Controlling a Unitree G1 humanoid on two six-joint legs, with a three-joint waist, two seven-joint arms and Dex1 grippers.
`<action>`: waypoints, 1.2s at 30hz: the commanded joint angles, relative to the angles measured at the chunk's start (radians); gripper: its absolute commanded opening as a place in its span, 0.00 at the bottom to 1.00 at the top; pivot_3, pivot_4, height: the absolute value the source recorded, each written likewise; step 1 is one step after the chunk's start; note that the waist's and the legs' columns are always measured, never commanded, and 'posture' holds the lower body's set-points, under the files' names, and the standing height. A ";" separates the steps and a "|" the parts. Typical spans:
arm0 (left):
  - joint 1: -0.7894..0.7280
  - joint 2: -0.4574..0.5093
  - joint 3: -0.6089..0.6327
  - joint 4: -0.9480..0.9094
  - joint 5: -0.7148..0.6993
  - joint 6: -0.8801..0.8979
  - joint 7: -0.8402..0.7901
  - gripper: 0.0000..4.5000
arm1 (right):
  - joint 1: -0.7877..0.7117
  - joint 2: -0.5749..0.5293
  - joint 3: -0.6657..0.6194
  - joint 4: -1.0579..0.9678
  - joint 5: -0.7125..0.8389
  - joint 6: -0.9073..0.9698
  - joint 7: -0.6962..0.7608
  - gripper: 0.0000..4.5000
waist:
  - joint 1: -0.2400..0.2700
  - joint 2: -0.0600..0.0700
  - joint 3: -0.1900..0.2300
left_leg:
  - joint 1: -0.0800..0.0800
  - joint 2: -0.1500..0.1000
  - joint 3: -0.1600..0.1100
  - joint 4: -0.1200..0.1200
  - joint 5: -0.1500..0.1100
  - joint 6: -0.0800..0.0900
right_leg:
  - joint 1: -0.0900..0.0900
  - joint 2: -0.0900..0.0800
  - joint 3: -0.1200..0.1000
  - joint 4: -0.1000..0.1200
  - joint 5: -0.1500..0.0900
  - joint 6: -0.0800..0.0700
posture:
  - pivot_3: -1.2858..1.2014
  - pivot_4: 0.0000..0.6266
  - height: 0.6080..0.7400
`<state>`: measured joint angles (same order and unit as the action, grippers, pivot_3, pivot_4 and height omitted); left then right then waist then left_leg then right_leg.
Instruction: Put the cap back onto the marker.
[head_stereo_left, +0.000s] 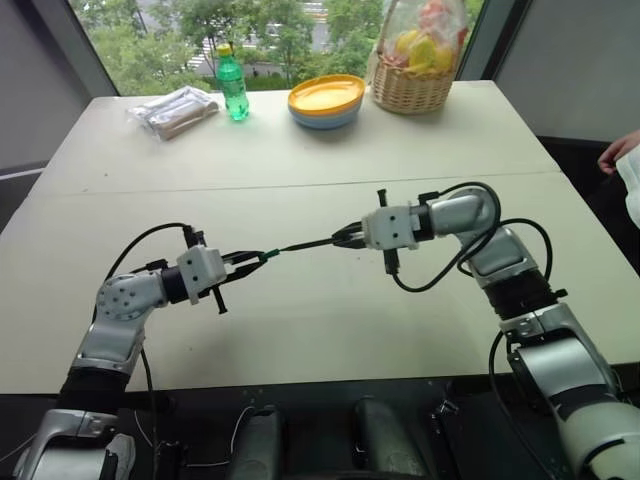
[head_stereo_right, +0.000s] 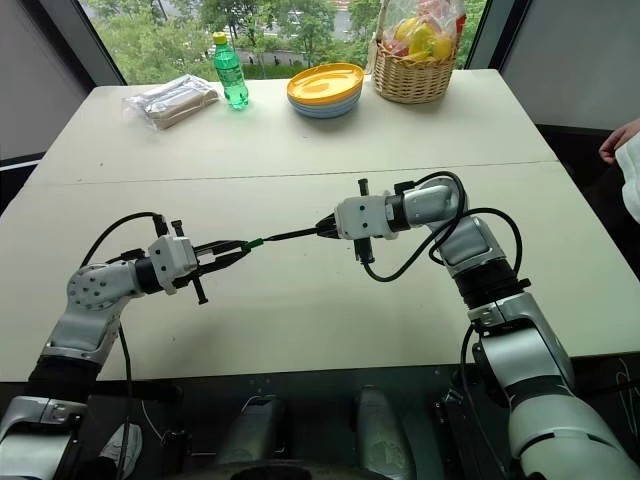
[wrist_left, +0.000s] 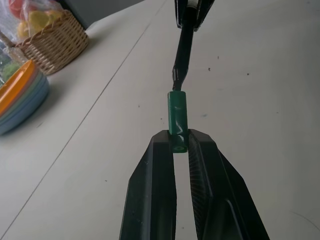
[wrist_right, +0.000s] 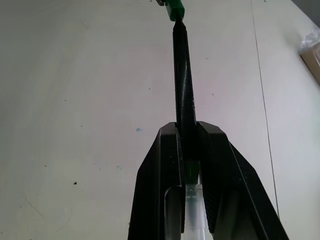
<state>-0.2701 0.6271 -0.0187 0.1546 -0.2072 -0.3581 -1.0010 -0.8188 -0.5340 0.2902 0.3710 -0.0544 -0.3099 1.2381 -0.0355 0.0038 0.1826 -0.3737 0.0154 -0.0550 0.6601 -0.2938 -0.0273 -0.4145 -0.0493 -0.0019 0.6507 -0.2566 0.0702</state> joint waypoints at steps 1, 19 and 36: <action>0.005 0.014 0.015 -0.030 -0.004 0.000 0.004 0.00 | -0.002 -0.003 -0.005 -0.036 0.021 0.002 0.001 0.01 | 0.000 0.000 0.000 | 0.000 0.000 0.000 0.000 0.000 0.000 | 0.000 0.000 0.000 0.000 0.000 0.000 | 0.52 0.24 1.00; 0.015 0.008 0.007 -0.070 -0.001 0.020 0.007 0.00 | 0.018 0.000 -0.002 -0.104 0.042 0.044 0.017 0.01 | 0.000 0.000 0.000 | 0.000 0.000 0.000 0.000 0.000 0.000 | 0.000 0.000 0.000 0.000 0.000 0.000 | 0.52 0.24 1.00; 0.017 -0.010 -0.019 -0.114 -0.035 0.093 -0.018 0.00 | 0.059 0.007 0.012 -0.214 0.064 0.104 0.033 0.01 | 0.001 0.000 0.000 | 0.000 0.000 0.000 0.000 0.000 0.000 | 0.000 0.000 0.000 0.000 0.000 0.000 | 0.52 0.24 1.00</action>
<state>-0.2456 0.6227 -0.0268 0.0758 -0.2114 -0.2866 -1.0147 -0.7550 -0.5432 0.2903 0.2330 -0.0332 -0.1987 1.2562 -0.0349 0.0038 0.1826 -0.3737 0.0154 -0.0551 0.6603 -0.2938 -0.0272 -0.4144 -0.0492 -0.0019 0.6508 -0.2567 0.0703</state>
